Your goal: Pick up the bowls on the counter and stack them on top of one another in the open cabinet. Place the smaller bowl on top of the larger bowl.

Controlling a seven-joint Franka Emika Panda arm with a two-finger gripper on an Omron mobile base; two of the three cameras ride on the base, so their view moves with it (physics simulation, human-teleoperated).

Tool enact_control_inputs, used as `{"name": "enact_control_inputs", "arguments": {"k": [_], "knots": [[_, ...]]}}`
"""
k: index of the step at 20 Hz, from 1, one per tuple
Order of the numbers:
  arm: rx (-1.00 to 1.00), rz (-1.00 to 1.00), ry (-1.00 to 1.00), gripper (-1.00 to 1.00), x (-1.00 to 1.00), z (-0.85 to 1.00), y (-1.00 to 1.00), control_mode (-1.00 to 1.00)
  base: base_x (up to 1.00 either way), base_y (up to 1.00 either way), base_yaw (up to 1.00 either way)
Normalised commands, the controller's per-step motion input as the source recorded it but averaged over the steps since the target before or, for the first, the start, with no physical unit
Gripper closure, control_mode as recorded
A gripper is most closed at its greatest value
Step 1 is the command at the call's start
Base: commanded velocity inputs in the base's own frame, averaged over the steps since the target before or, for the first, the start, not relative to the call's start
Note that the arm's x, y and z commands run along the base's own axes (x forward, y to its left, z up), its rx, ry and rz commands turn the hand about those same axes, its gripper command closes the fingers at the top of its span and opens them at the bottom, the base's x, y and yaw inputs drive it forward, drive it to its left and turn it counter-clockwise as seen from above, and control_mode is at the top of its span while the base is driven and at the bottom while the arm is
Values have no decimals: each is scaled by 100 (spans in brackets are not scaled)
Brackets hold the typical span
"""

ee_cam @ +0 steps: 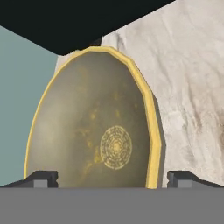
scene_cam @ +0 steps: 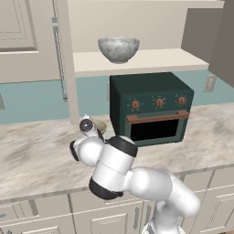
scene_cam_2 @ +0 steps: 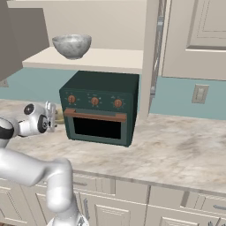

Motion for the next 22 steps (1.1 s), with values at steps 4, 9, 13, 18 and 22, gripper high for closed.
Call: {"name": "enact_control_inputs", "arguments": {"k": [4,9,13,18,22], "knots": [[0,0,3,-100,25,-15,0,-100,0,0,0],[0,0,3,100,23,-17,3,-100,0,0,0],[0,0,3,100,21,-16,2,-100,0,0,0],[0,0,3,100,16,-13,0,-100,0,0,0],[0,0,3,100,8,-7,1,-100,0,0,0]]}}
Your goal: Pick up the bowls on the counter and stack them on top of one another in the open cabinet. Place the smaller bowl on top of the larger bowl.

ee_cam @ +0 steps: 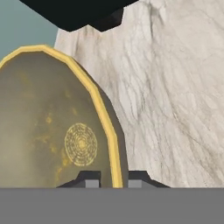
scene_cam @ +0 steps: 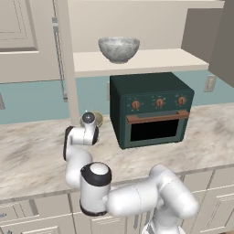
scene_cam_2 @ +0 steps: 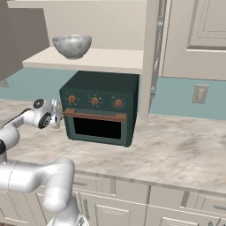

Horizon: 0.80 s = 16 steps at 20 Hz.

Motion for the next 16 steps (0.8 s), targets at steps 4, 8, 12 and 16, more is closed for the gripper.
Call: {"name": "enact_control_inputs", "arguments": {"k": [4,8,12,16], "knots": [[0,0,0,100,-5,1,6,-100,0,0,0],[0,0,-2,100,-13,11,14,-100,0,0,0],[0,0,-4,100,-21,20,8,-100,0,0,0],[1,-2,-4,100,-27,18,-1,-100,0,0,0]]}}
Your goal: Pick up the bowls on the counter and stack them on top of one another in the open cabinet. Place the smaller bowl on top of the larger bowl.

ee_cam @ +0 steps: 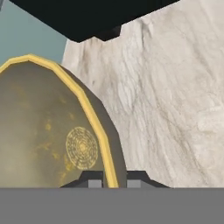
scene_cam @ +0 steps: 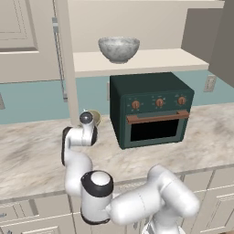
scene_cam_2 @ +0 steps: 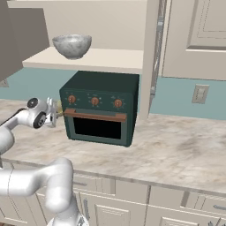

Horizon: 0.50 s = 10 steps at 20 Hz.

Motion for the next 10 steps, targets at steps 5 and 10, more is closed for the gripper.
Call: {"name": "enact_control_inputs", "arguments": {"k": [5,10], "knots": [[4,-2,-6,100,-35,21,-6,-100,0,0,0],[6,-1,-6,100,-40,31,0,-100,0,0,0]]}}
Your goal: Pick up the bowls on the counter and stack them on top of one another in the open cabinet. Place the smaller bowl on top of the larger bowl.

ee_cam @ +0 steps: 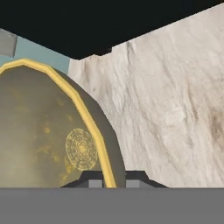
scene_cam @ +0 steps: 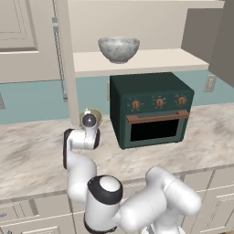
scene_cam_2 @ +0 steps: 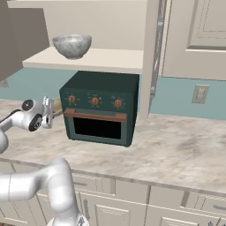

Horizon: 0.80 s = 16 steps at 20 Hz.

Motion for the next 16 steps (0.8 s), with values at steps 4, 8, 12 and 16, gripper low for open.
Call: {"name": "enact_control_inputs", "arguments": {"k": [4,8,12,16], "knots": [[8,-1,-4,100,-42,39,-1,-100,0,0,0],[8,-2,-2,100,-44,45,-3,-100,0,0,0],[9,-1,1,100,-47,50,-8,-100,0,0,0],[8,0,2,100,-44,51,-6,-100,0,0,0]]}}
